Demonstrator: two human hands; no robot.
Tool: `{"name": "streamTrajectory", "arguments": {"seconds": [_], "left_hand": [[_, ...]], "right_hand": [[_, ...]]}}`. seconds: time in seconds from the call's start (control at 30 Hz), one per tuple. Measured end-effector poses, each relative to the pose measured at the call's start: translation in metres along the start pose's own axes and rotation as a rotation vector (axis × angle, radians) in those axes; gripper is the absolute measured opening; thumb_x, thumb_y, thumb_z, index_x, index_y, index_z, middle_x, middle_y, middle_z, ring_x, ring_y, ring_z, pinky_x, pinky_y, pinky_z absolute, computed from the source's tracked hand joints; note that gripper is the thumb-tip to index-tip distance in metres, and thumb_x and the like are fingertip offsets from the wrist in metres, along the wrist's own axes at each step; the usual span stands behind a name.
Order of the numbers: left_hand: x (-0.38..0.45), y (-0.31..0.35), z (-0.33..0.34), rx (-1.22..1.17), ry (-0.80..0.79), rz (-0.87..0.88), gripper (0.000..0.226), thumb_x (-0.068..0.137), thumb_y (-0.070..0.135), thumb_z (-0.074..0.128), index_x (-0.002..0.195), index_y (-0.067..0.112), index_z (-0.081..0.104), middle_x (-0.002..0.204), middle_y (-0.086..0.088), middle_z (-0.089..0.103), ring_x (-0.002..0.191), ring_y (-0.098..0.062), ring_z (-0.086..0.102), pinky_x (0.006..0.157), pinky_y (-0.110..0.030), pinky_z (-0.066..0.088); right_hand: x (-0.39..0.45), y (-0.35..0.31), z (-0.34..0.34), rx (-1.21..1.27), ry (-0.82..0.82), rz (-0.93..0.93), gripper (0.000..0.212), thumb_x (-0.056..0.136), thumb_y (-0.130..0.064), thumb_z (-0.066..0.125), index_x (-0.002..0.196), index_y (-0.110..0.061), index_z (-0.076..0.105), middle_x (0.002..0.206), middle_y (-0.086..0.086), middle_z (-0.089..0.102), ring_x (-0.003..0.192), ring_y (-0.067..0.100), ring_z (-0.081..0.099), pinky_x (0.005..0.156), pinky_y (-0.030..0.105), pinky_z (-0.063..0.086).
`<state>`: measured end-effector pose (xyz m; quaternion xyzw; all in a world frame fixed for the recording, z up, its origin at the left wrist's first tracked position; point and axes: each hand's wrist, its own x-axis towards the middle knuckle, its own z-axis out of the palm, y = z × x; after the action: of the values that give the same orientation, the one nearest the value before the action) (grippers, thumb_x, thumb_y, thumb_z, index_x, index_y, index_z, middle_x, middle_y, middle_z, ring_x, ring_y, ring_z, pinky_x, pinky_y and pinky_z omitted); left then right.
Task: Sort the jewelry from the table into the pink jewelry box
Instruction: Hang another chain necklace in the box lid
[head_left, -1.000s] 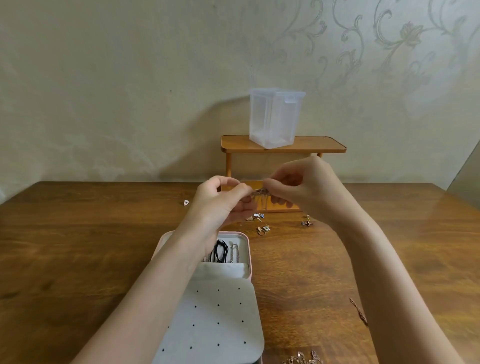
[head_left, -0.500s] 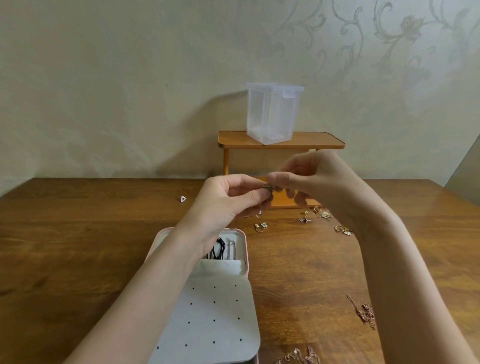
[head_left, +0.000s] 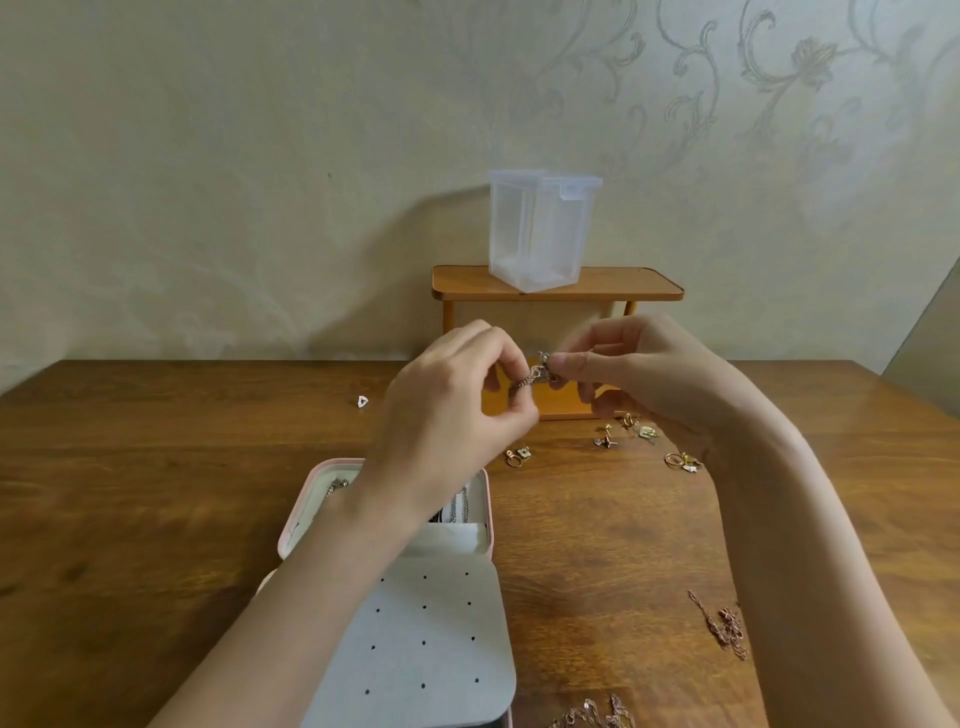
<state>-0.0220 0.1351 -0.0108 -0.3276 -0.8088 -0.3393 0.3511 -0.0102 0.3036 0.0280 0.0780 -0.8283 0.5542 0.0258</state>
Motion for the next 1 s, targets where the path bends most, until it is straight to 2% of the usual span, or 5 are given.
{"name": "streamTrajectory", "arguments": {"seconds": [0.13, 0.23, 0.53, 0.73, 1.0], "left_hand": [[0.006, 0.001, -0.008, -0.743, -0.07, -0.445, 0.013, 0.071, 0.019, 0.062, 0.064, 0.028, 0.057, 0.07, 0.013, 0.058, 0.069, -0.002, 0.052, 0.068, -0.017, 0.043], [0.006, 0.001, -0.009, -1.158, -0.129, -0.572, 0.015, 0.069, 0.015, 0.064, 0.061, 0.027, 0.058, 0.076, 0.007, 0.061, 0.071, -0.008, 0.053, 0.065, -0.019, 0.045], [0.004, 0.004, -0.009, -0.622, -0.26, -0.391, 0.013, 0.085, 0.012, 0.061, 0.078, 0.02, 0.053, 0.065, 0.008, 0.061, 0.067, -0.01, 0.056, 0.072, -0.027, 0.046], [0.004, 0.0, -0.01, -0.407, -0.196, -0.306, 0.005, 0.071, 0.029, 0.061, 0.072, 0.027, 0.058, 0.081, 0.011, 0.059, 0.082, -0.005, 0.051, 0.076, -0.023, 0.044], [0.004, 0.0, -0.01, -0.308, -0.017, -0.205, 0.013, 0.077, 0.019, 0.069, 0.074, 0.026, 0.058, 0.073, 0.014, 0.056, 0.072, -0.004, 0.05, 0.066, -0.008, 0.037]], "right_hand": [[-0.006, -0.005, -0.005, 0.159, -0.14, -0.004, 0.013, 0.071, -0.024, 0.068, 0.07, -0.011, 0.066, 0.072, 0.005, 0.066, 0.057, 0.01, 0.05, 0.049, 0.018, 0.042], [-0.006, -0.006, -0.008, 0.271, -0.179, -0.009, 0.015, 0.066, -0.025, 0.067, 0.068, -0.01, 0.064, 0.073, 0.007, 0.065, 0.055, 0.01, 0.049, 0.047, 0.018, 0.041], [-0.001, -0.003, -0.005, 0.297, 0.023, -0.028, 0.011, 0.083, -0.009, 0.064, 0.075, -0.003, 0.066, 0.07, 0.009, 0.066, 0.054, 0.011, 0.052, 0.046, 0.016, 0.044], [-0.001, -0.002, 0.001, 0.301, -0.007, -0.021, 0.006, 0.081, -0.006, 0.064, 0.076, -0.003, 0.064, 0.057, -0.001, 0.051, 0.053, 0.008, 0.042, 0.044, 0.017, 0.037], [0.0, -0.003, 0.009, 0.358, -0.087, -0.014, 0.005, 0.08, -0.004, 0.064, 0.077, -0.006, 0.062, 0.064, 0.006, 0.063, 0.051, 0.008, 0.048, 0.043, 0.017, 0.041]]}}
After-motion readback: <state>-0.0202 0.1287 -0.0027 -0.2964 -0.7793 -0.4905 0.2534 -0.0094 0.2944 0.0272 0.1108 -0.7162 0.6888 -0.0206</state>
